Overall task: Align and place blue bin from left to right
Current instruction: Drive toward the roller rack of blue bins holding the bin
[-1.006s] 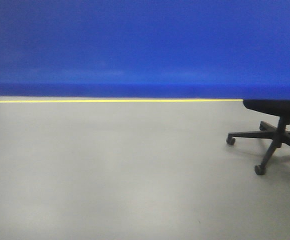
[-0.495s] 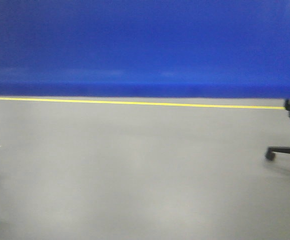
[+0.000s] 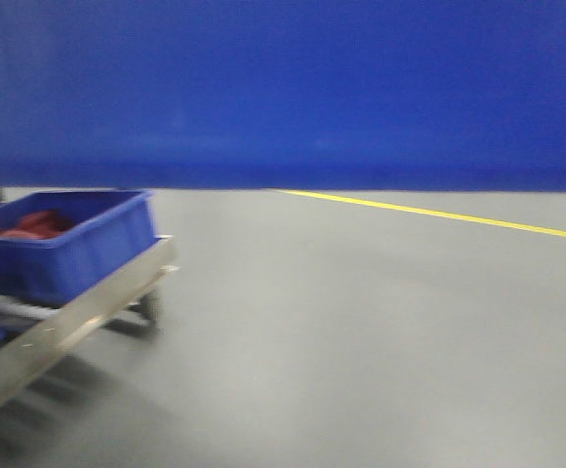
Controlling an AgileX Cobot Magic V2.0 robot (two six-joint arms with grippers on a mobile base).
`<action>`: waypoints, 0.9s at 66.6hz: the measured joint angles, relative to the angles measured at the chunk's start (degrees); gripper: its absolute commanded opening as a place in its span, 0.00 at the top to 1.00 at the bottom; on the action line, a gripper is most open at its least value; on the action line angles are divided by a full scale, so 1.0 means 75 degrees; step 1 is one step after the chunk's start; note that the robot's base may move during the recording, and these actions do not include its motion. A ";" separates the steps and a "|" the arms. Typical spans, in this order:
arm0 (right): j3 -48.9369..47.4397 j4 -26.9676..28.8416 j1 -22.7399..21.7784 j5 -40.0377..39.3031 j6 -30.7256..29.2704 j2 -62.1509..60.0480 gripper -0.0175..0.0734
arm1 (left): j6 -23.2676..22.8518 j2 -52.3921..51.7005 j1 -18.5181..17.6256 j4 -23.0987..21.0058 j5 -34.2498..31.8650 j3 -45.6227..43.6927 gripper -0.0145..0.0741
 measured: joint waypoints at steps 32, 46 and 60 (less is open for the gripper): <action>0.0000 0.0000 0.0000 -0.0056 0.0000 0.0000 0.89 | 0.0000 0.0000 0.0000 0.0035 0.0008 0.0000 0.96; 0.0000 0.0000 0.0000 -0.0056 0.0000 0.0000 0.89 | 0.0000 0.0000 0.0000 0.0050 0.0008 0.0000 0.96; 0.0000 0.0000 0.0000 -0.0056 0.0000 0.0000 0.89 | 0.0000 0.0000 0.0000 0.0050 0.0008 0.0000 0.96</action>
